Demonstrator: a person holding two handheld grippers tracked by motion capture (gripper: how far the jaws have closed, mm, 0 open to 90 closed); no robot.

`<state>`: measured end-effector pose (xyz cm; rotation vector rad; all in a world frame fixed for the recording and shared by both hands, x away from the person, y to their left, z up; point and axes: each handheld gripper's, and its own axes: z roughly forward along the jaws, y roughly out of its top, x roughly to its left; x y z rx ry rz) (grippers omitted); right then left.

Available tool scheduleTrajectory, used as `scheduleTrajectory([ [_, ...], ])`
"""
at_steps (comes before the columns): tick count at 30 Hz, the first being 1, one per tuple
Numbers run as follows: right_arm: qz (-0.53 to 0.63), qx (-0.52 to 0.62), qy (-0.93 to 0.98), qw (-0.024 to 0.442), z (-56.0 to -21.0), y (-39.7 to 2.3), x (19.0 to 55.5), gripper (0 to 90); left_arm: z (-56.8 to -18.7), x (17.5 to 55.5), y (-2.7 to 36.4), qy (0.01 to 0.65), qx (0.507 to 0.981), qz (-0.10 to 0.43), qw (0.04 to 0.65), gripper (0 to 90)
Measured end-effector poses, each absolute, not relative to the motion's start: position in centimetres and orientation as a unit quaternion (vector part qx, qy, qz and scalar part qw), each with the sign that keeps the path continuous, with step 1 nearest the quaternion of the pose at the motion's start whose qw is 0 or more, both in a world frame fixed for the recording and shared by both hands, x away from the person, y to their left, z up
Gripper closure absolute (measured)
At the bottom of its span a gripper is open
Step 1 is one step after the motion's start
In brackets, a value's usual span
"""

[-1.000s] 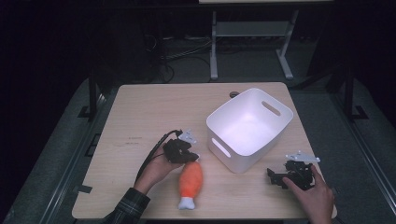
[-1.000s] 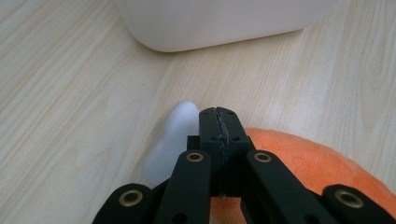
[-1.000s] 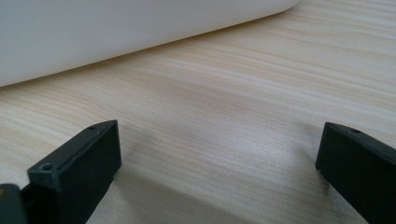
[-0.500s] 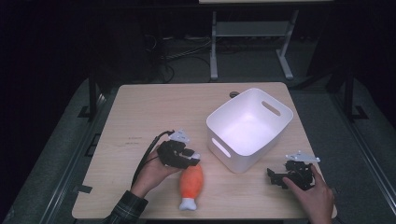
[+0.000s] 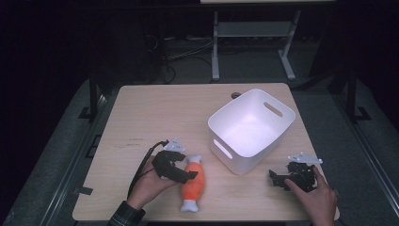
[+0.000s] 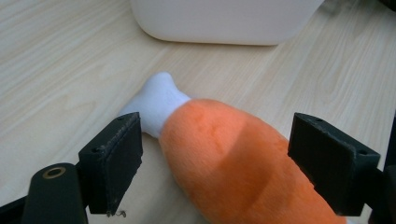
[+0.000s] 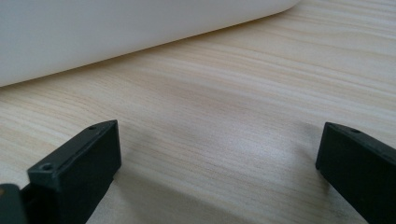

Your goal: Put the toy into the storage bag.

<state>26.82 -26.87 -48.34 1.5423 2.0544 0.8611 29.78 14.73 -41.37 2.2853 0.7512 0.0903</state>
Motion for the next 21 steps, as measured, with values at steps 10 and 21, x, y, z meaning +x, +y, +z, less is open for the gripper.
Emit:
scheduleTrajectory([
  [10, 0.310, 0.556, 0.741, 0.214, -48.3, -26.9, 26.8, 0.0, -42.7, 29.0, 14.7, 0.303, 0.884, 0.031, 0.355, 15.9],
  [21, 0.310, 0.556, 0.741, 0.215, -48.3, -26.9, 26.8, 0.0, -43.9, 29.1, 14.5, 0.314, 0.879, 0.001, 0.360, 12.9],
])
